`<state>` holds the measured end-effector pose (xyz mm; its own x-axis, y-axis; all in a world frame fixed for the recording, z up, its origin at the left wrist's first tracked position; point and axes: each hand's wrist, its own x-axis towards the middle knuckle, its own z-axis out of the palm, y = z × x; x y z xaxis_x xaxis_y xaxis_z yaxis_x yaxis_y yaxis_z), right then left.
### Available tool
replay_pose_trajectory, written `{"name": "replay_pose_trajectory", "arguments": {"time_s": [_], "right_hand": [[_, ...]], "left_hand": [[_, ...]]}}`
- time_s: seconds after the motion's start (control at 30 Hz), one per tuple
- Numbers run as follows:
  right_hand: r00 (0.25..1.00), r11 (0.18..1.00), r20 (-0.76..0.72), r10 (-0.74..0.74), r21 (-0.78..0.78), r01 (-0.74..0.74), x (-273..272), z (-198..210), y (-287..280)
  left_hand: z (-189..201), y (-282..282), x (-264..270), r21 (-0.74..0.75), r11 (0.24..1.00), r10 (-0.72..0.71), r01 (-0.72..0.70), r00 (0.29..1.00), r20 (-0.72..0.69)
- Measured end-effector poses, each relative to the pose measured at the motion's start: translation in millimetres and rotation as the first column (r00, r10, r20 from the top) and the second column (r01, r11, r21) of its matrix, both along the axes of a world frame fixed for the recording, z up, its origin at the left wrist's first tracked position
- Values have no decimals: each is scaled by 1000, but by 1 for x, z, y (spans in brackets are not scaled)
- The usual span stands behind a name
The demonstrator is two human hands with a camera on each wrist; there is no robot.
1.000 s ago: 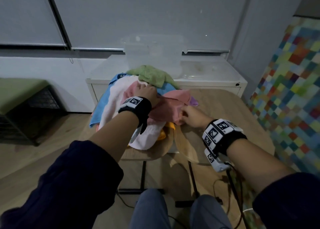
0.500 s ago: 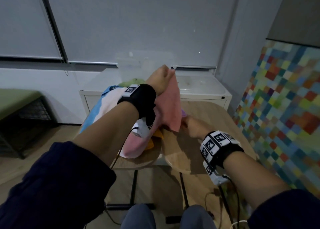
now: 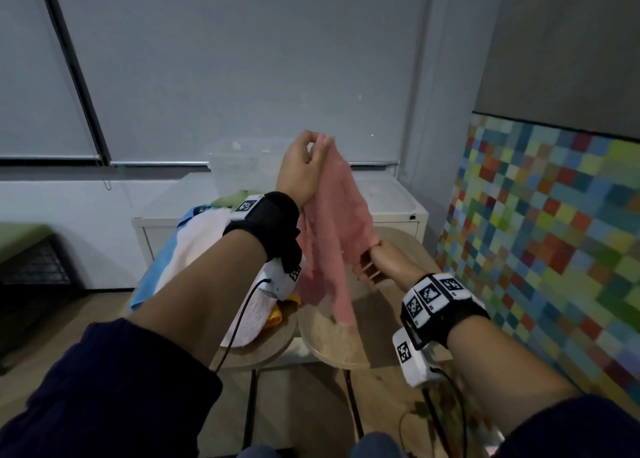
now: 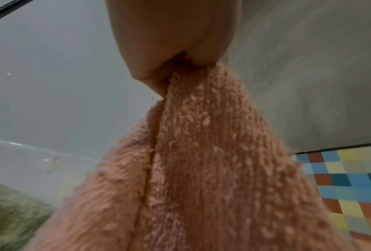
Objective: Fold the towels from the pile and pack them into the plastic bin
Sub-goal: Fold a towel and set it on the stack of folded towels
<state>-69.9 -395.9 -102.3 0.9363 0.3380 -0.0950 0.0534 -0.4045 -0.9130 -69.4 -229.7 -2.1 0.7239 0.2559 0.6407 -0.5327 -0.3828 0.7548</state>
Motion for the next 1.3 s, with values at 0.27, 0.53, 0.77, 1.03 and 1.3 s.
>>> {"name": "replay_pose_trajectory", "arguments": {"time_s": [0.27, 0.53, 0.77, 1.03, 1.3], "right_hand": [[999, 946, 13, -42, 322, 35, -3, 9, 0], [879, 945, 354, -321, 185, 271, 19, 15, -14], [805, 806, 244, -541, 422, 414, 29, 34, -9], [761, 717, 183, -622, 525, 459, 31, 44, -9], [659, 736, 371, -654, 511, 443, 34, 38, -25]], "left_hand": [[-8, -2, 2, 93, 995, 33, -33, 999, 3], [-43, 49, 4, 221, 974, 101, -48, 967, -234], [-54, 50, -10, 190, 966, 209, -174, 961, -180], [-41, 51, 2, 180, 952, 270, -248, 956, -110], [-53, 40, 15, 12, 982, 187, -187, 976, -115]]}}
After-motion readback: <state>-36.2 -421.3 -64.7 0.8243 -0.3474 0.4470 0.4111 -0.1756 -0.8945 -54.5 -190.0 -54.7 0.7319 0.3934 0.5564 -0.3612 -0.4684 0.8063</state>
